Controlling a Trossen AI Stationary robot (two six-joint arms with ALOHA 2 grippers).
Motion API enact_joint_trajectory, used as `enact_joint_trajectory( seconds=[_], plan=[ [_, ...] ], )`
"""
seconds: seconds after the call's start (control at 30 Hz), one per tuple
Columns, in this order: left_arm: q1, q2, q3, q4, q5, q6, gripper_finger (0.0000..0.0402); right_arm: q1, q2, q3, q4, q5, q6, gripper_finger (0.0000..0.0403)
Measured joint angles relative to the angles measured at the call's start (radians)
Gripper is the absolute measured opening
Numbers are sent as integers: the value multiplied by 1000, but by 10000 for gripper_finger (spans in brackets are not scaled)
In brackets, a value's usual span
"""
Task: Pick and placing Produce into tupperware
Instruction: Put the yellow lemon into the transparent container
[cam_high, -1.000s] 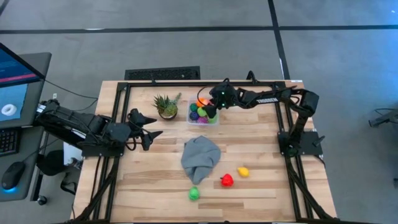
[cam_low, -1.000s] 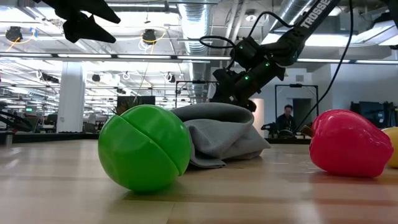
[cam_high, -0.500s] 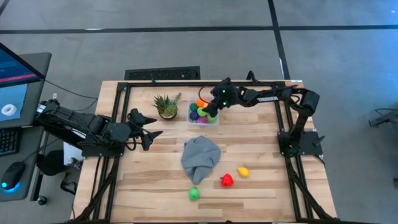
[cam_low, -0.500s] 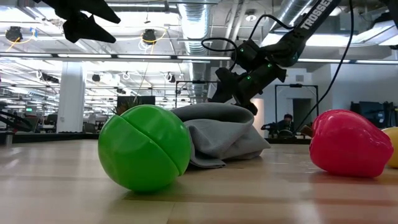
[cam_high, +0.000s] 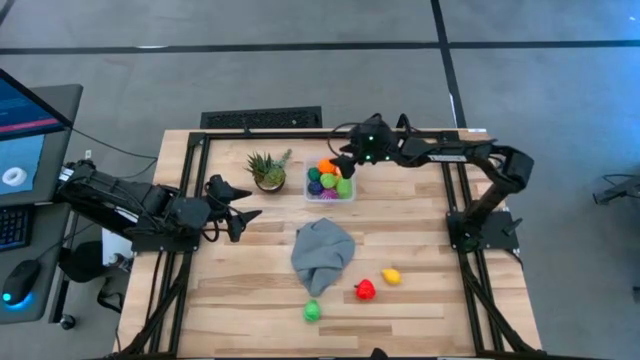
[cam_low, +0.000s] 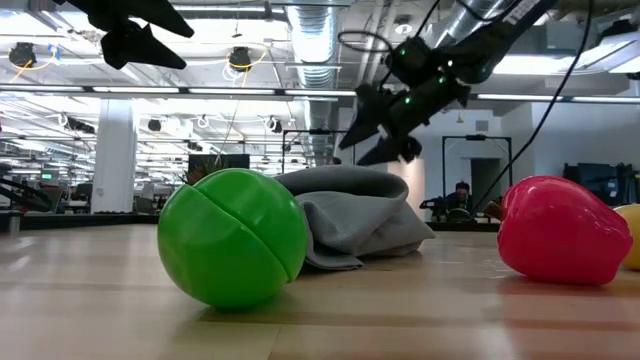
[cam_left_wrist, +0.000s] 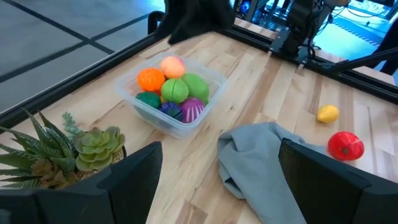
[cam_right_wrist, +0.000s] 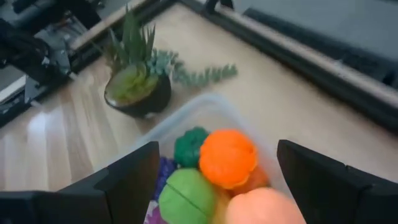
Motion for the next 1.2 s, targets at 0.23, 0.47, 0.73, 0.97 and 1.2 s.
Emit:
enact_joint_trajectory(
  seconds=[0.23,0.47,0.73,0.97,1.2],
  plan=[
    [0,0,0,0,-3,1,311,-18,-115,0,-58,15,-27,345],
    [0,0,0,0,-4,0,311,-4,-290,0,-246,14,-126,341],
    [0,0,0,0,-14,0,311,95,-517,0,-652,16,-199,331],
    [0,0,0,7,-21,0,311,243,-657,0,-869,117,-123,328],
    [0,0,0,26,-21,-6,311,417,-745,0,-978,213,-7,328]
  ],
)
